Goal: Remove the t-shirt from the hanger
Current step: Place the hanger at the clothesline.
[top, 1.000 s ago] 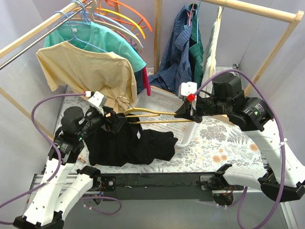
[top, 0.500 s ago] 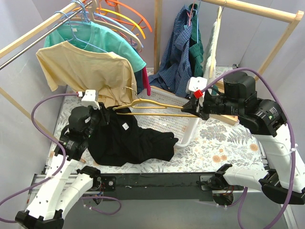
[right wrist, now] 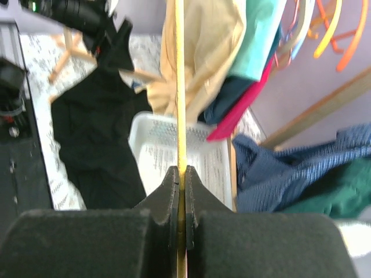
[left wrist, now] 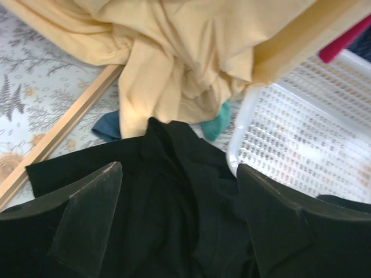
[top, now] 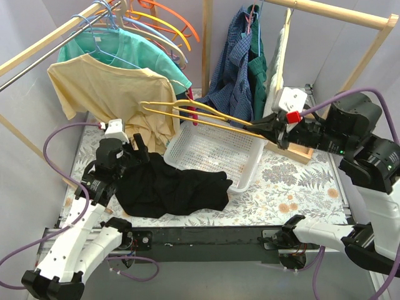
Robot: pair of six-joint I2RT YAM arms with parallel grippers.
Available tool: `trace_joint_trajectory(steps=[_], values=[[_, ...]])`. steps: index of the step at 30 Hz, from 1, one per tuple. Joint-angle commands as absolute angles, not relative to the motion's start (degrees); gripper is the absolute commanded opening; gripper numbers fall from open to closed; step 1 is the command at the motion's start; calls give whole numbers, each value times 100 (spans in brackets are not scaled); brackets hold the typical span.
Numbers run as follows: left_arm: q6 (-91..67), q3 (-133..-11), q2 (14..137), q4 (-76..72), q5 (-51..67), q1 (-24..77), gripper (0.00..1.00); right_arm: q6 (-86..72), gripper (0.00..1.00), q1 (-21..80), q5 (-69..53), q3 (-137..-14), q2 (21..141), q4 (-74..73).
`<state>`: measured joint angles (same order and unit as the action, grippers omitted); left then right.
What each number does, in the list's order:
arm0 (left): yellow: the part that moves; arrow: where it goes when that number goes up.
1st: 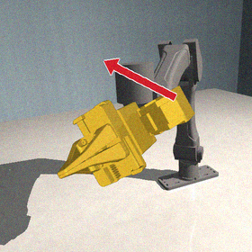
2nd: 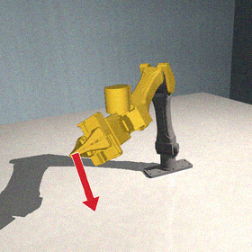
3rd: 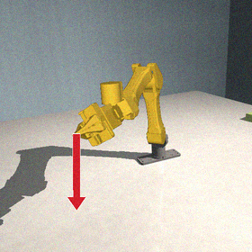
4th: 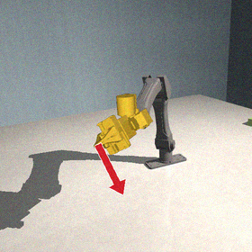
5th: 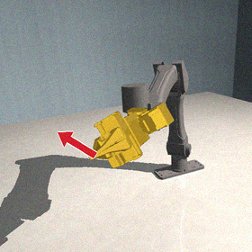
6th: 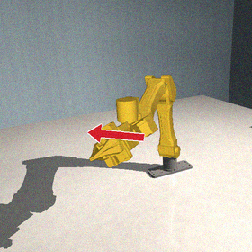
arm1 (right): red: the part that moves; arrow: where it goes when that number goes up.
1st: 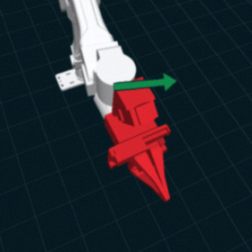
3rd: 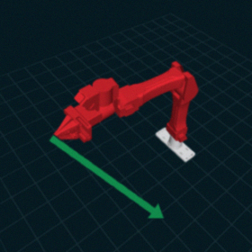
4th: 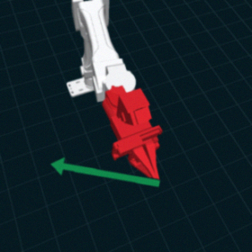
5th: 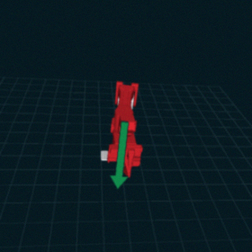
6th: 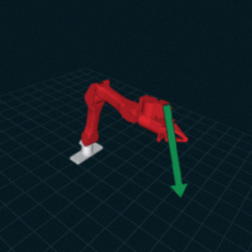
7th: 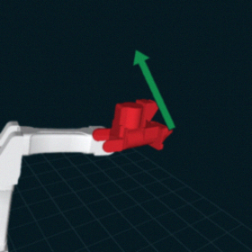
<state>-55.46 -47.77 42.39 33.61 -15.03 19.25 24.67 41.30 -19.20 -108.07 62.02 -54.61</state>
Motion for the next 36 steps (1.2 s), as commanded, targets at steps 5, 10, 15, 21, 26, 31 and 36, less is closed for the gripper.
trace_joint_trajectory(steps=[5,10,15,21,26,31,36], values=[[-5344,-4825,3560,3507,-397,1916,85,1477,1,4131,-2742,-10697,7065,-3045],[-5133,-4834,3410,3524,545,1916,84,845,1,4174,-3067,-10977,7706,-2444],[-5159,-4826,3542,3516,475,1916,85,580,1,4534,-2708,-11161,8155,-1961],[-5273,-4711,3604,3209,378,1916,86,493,1,4930,-2400,-12233,9227,-1872],[-5273,-4720,3621,3120,369,1916,86,369,1,5106,-2250,-12866,9878,-1460],[-5238,-4737,3621,3094,343,1916,87,220,1,5229,-2206,-12964,10273,-1108],[-5203,-4799,3577,3050,220,1916,87,334,1,5458,-2031,-13165,10599,-810]])
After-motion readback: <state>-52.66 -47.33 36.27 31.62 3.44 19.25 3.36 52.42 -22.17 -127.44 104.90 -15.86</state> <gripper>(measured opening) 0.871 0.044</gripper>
